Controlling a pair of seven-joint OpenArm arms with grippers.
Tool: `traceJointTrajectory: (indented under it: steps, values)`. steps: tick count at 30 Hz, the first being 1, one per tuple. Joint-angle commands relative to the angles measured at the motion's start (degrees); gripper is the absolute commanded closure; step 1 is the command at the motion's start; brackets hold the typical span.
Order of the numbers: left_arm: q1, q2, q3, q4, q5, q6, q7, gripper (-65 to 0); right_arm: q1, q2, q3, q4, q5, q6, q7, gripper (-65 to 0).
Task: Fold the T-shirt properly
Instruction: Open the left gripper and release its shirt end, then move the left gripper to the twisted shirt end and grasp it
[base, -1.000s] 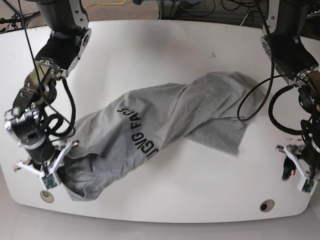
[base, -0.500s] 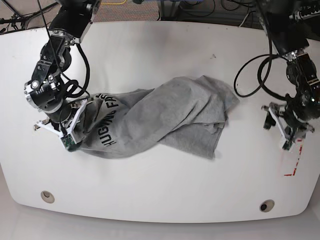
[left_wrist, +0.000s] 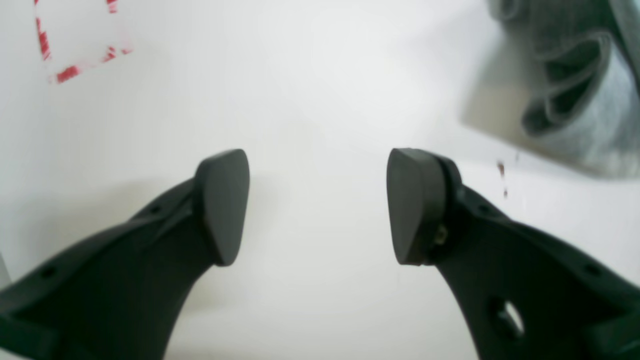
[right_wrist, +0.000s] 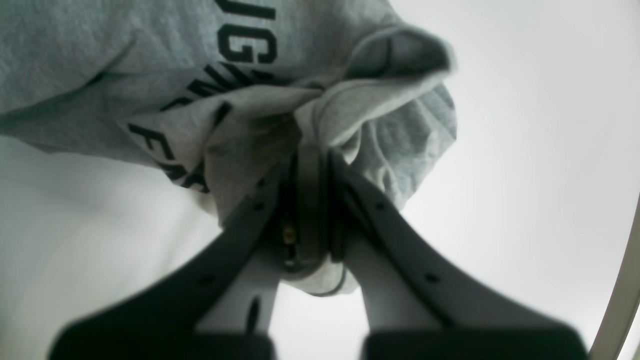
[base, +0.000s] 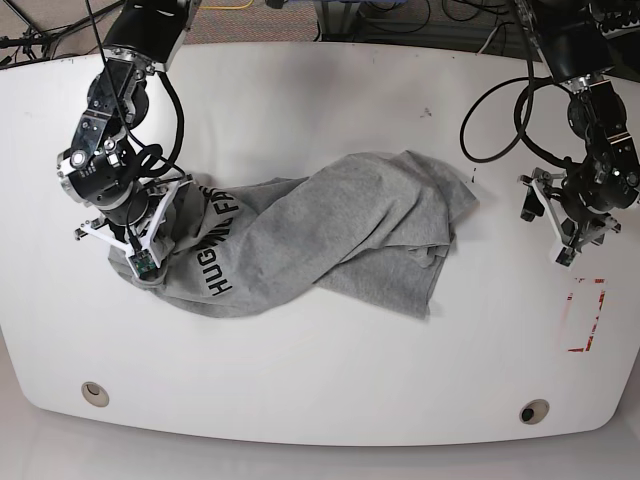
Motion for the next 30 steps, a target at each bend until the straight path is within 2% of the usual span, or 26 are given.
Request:
traceJointTrajectory:
  steps: [1,9,11,17,30]
  values:
    - [3.76,-0.07,-1.07,7.16,-2.86,-0.06,0.00,-38.8,4.29,0.75,0.33,0.16,0.48,-0.05,1.11,-1.1]
    - [6.84,3.72,-2.48,13.06,-6.21,-0.06,-1.03,-33.9,9.61,1.16,0.40,-1.35,0.54,-0.05,1.09,-1.2]
    - [7.59,4.64,-2.00,11.11,-7.99,-0.06,-1.08,-31.4,8.80,0.14,0.33,-0.75,0.51,-0.05,0.97,-1.4]
    - [6.60,6.41,-1.03,7.48,-9.91,-0.06,-0.83,-30.1,6.65,-0.93,0.31,-0.44,0.41,-0.05,1.05,-1.2]
    - [5.39,8.08,3.87,3.74,-13.44,-0.06,-2.45,-39.5,5.72,-0.42,0.48,-0.38,0.84,-0.05,1.52,-1.2]
